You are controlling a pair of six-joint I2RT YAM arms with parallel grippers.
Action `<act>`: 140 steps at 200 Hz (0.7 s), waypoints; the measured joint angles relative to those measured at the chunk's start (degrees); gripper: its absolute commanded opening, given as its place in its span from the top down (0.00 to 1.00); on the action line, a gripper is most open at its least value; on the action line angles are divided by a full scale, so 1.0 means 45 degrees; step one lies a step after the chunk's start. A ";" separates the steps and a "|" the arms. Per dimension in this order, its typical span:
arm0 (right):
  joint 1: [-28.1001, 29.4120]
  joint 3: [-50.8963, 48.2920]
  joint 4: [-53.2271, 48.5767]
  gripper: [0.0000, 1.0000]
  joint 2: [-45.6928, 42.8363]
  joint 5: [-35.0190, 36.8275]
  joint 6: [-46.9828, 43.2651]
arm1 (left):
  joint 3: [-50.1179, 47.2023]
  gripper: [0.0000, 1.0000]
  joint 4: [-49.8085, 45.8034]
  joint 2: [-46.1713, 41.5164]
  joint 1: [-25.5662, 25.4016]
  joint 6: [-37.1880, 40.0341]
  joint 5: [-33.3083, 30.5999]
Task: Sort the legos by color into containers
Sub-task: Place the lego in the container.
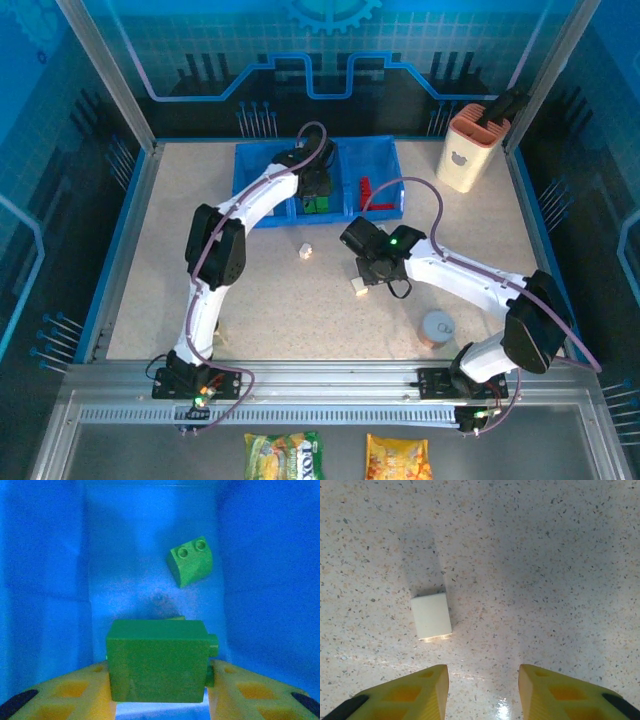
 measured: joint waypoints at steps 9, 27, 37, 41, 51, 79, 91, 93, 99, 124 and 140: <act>0.0000 -0.0058 -0.0005 0.57 -0.0034 -0.0005 0.0010 | 0.0185 0.54 0.0015 0.0267 0.0049 0.0049 -0.0015; 0.0000 -0.0146 -0.0029 0.57 -0.0049 -0.0005 0.0053 | 0.0447 0.54 0.0010 0.0709 0.0092 0.0141 -0.0034; 0.0000 -0.0151 -0.0039 0.58 -0.0049 -0.0005 0.0087 | 0.0675 0.54 0.0010 0.0967 0.0092 0.0189 -0.0039; 0.0000 -0.0151 -0.0039 0.57 -0.0053 -0.0005 0.0092 | 0.0782 0.54 0.0010 0.1073 0.0092 0.0189 -0.0049; 0.0000 -0.0151 -0.0039 0.57 -0.0068 -0.0005 0.0092 | 0.1015 0.54 0.0010 0.1297 0.0092 0.0189 -0.0083; 0.0000 -0.0151 -0.0044 0.57 -0.0121 0.0000 0.0092 | 0.1554 0.52 0.0005 0.1744 0.0092 0.0189 -0.0131; 0.0000 -0.0151 -0.0049 0.57 -0.0151 0.0000 0.0092 | 0.1724 0.48 0.0015 0.1899 0.0092 0.0185 -0.0131; 0.0000 -0.0151 -0.0044 0.57 -0.0160 0.0000 0.0092 | 0.1734 0.48 0.0015 0.1909 0.0092 0.0194 -0.0131; 0.0000 -0.0151 -0.0049 0.57 -0.0170 0.0000 0.0092 | 0.1749 0.46 0.0010 0.1948 0.0092 0.0194 -0.0131; 0.0000 -0.0151 -0.0049 0.57 -0.0253 0.0000 0.0097 | 0.1753 0.42 -0.0010 0.1996 0.0092 0.0209 -0.0160; 0.0000 -0.0151 -0.0049 0.57 -0.0272 0.0005 0.0097 | 0.1768 0.42 -0.0005 0.1996 0.0097 0.0214 -0.0170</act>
